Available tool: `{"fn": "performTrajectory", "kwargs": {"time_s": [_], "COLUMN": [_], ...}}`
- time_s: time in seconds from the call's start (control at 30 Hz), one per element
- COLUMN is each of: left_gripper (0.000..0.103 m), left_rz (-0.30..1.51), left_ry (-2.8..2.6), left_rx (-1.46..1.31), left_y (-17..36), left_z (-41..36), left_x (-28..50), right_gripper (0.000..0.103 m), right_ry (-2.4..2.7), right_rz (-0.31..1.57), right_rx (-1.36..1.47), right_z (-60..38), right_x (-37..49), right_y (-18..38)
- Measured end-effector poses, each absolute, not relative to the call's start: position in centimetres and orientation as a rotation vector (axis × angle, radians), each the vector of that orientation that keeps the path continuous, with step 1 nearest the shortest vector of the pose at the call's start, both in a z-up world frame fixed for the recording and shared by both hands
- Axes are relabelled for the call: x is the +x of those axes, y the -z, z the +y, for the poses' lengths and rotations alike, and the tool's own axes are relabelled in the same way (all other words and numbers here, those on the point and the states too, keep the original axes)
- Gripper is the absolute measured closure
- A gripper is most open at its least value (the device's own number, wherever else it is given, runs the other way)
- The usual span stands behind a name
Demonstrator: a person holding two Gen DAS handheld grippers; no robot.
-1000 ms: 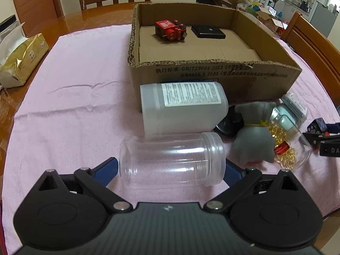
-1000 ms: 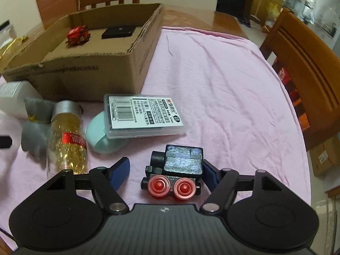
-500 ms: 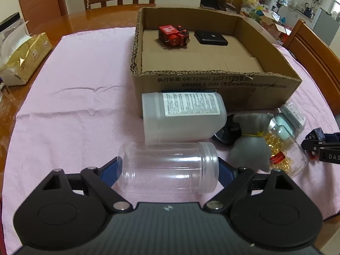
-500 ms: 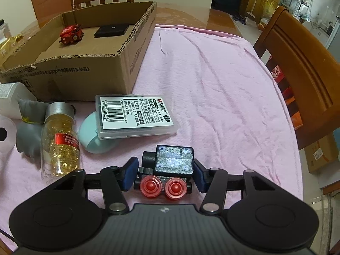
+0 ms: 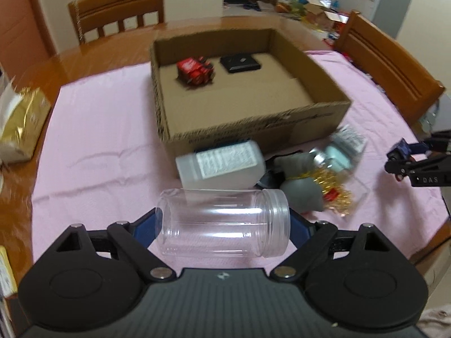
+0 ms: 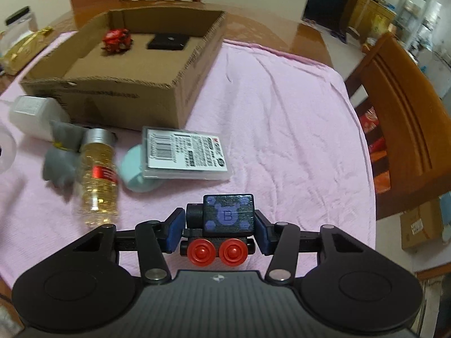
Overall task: Organize rigid objects
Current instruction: 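Open the left gripper over the box to drop the jar while the right drops the car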
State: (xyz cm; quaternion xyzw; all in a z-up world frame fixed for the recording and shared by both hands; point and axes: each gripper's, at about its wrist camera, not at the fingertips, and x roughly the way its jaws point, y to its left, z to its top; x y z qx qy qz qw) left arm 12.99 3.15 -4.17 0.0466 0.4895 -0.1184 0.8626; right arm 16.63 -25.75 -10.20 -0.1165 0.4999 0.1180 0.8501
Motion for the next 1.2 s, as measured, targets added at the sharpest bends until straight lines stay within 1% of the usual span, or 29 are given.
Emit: {"fn": "performTrajectory", "kwargs": {"time_s": [0.27, 0.5, 0.77, 1.0, 1.03, 1.1, 1.2], "left_gripper": [0.013, 0.013, 0.013, 0.013, 0.013, 0.006, 0.005], "left_rz": [0.935, 0.855, 0.839, 0.863, 0.862, 0.853, 0.848], "left_ry": [0.304, 0.307, 0.3, 0.266, 0.265, 0.249, 0.218], "left_rx": [0.127, 0.133, 0.123, 0.087, 0.078, 0.053, 0.027], "left_y": [-0.1, -1.5, -0.3, 2.3, 2.6, 3.1, 3.3], "left_z": [2.5, 1.7, 1.2, 1.2, 1.2, 1.5, 2.0], "left_x": [14.3, 18.0, 22.9, 25.7, 25.9, 26.5, 26.5], "right_gripper": [0.047, 0.047, 0.047, 0.047, 0.047, 0.047, 0.047], "right_ry": [-0.406, -0.513, -0.572, -0.584, -0.586, -0.587, -0.582], "right_rz": [1.005, 0.921, 0.844, 0.841, 0.845, 0.853, 0.867], "right_rx": [-0.329, -0.348, -0.369, -0.369, -0.366, -0.359, -0.349], "right_z": [-24.1, -21.5, -18.3, -16.3, -16.1, -15.6, -15.1], "right_x": [16.2, 17.8, 21.5, 24.4, 24.7, 25.5, 26.7], "right_y": [5.6, 1.5, -0.5, 0.0, 0.2, 0.6, 1.3]}}
